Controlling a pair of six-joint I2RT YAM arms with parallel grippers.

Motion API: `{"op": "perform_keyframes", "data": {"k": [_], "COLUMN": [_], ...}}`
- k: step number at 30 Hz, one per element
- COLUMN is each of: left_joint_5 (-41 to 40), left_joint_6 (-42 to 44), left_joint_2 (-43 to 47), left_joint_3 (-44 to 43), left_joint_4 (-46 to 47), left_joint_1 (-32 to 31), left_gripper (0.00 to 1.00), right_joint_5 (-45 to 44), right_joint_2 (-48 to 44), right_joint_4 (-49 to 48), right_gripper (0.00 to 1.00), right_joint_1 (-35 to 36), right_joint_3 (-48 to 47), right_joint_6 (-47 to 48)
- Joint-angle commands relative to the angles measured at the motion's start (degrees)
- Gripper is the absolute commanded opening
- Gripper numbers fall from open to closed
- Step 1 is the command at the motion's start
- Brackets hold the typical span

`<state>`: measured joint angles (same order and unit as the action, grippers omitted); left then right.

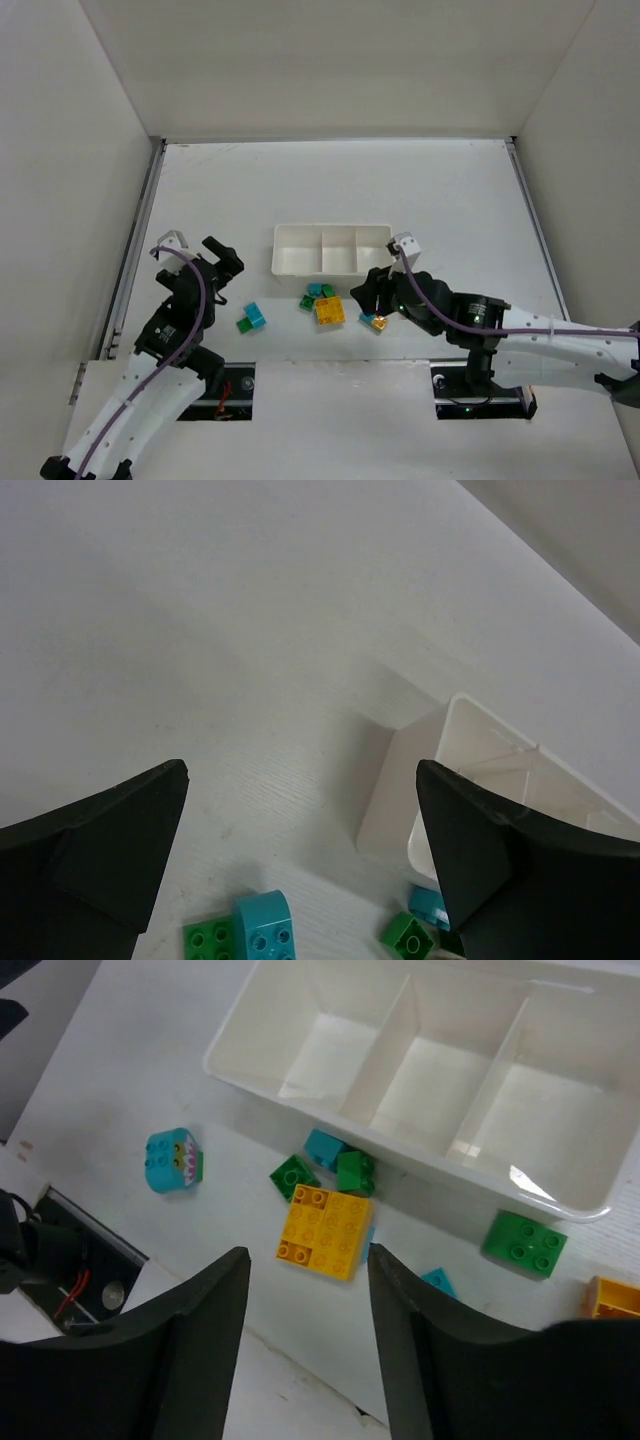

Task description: Sort the legos into containers by color

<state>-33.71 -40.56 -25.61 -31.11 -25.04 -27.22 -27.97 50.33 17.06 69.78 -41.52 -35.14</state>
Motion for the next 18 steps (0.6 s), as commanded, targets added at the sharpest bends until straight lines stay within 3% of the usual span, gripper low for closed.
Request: {"op": "perform_keyframes", "data": {"k": [1, 5, 8, 11, 12, 13, 14, 16, 18], "left_joint_5": [-0.8, -1.3, -3.6, -3.1, -2.5, -2.1, -2.0, -1.4, -1.9], "left_joint_6": [-1.7, -2.7, -7.1, -7.7, -6.2, -4.1, -3.6, -4.2, -5.8], "left_joint_2": [0.8, -0.7, -0.6, -2.3, -3.0, -3.5, -3.9, -3.4, -1.0], "left_joint_3": [1.4, 2.1, 1.1, 0.3, 0.2, 0.2, 0.1, 0.5, 1.3], "left_joint_4": [2.5, 6.4, 8.5, 9.2, 9.2, 9.0, 8.3, 6.5, 4.0], "left_joint_1": [0.9, 1.9, 3.4, 3.4, 3.2, 3.2, 3.6, 4.6, 5.6], "left_gripper": [1.00, 1.00, 1.00, 0.98, 0.78, 0.49, 0.31, 0.14, 0.12], "right_joint_5": [-0.5, -0.9, -0.8, -0.8, -0.9, -0.9, -1.0, -0.3, 0.9], "right_joint_2": [2.0, 5.6, 10.2, 16.1, 17.6, 19.0, 20.4, 23.9, 28.9], "right_joint_4": [-6.8, -10.1, -13.6, -14.6, -14.9, -15.3, -16.0, -18.4, -21.1], "right_gripper": [0.45, 0.20, 0.15, 0.18, 0.22, 0.27, 0.33, 0.45, 0.57], "right_joint_1": [3.4, 7.2, 8.6, 9.3, 9.5, 10.0, 10.2, 10.6, 11.6], "right_joint_3": [-1.0, -1.3, -2.5, -5.3, -6.1, -6.8, -7.5, -8.9, -11.3], "right_joint_6": [1.6, 0.9, 1.1, 2.6, 3.0, 3.0, 3.0, 3.1, 4.5]}}
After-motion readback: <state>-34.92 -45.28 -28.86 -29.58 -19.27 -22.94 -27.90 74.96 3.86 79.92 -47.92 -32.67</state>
